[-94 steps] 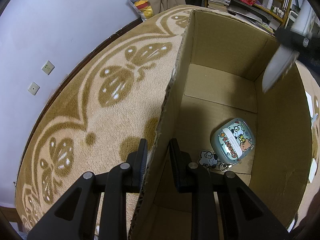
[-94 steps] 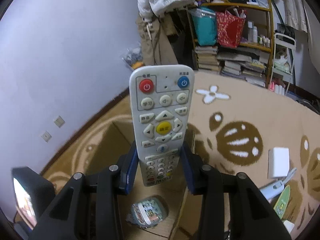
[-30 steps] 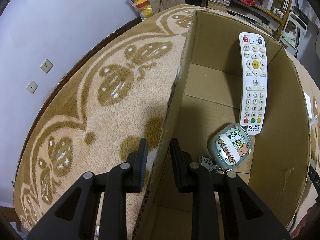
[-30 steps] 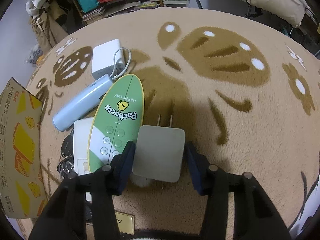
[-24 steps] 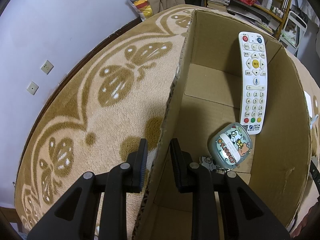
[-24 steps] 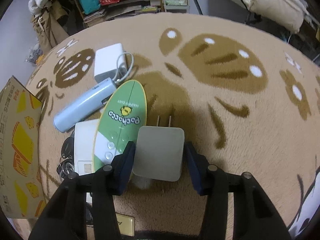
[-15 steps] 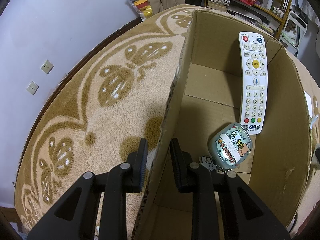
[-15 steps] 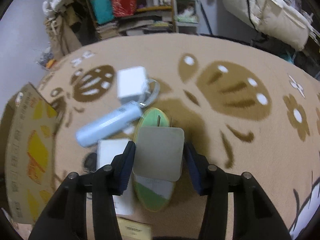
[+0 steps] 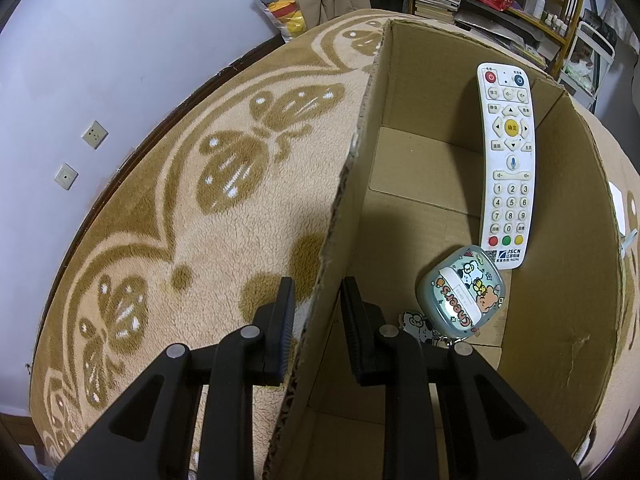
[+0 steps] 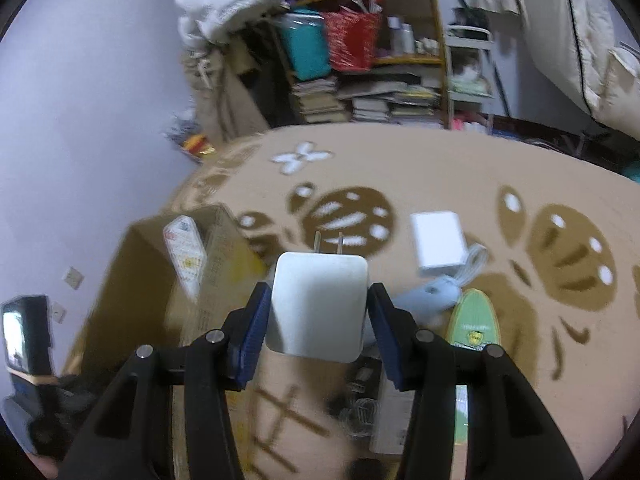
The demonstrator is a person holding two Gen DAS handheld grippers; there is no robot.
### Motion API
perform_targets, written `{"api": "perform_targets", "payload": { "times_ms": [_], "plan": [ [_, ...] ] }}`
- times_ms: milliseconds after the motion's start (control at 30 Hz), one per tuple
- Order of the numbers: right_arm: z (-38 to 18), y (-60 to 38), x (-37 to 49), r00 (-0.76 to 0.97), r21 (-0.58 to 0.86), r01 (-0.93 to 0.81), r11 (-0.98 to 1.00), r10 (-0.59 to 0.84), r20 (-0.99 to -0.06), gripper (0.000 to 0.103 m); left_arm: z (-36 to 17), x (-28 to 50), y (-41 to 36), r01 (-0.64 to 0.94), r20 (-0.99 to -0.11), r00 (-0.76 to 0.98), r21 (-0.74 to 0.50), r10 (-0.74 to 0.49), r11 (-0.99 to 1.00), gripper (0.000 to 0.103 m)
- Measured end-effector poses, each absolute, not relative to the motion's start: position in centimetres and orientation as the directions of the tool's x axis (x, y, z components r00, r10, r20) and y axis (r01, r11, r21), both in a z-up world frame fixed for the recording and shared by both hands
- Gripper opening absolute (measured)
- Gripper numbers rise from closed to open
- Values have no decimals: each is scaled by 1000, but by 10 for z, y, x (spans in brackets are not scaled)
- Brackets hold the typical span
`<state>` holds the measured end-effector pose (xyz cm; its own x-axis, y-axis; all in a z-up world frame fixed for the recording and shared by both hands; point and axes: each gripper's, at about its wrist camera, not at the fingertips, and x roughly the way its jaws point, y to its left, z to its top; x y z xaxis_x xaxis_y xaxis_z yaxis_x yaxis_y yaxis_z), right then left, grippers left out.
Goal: Organize rigid objects
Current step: 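Carry the white square pad into the box and release it with the right gripper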
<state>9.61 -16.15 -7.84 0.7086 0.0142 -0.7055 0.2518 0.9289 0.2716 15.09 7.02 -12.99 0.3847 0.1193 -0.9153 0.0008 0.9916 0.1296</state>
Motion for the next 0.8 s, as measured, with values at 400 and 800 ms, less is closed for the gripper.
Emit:
{"api": "perform_targets", "payload": {
  "times_ms": [400, 800],
  "plan": [
    [-61, -113, 130, 780, 292, 116, 950, 95, -619, 53, -130, 151, 70, 0, -915, 385, 132, 122, 991, 23],
    [-78, -92, 137, 748, 287, 98, 953, 120, -653, 53, -130, 151, 70, -2, -916, 383, 127, 118, 992, 23]
  ]
}}
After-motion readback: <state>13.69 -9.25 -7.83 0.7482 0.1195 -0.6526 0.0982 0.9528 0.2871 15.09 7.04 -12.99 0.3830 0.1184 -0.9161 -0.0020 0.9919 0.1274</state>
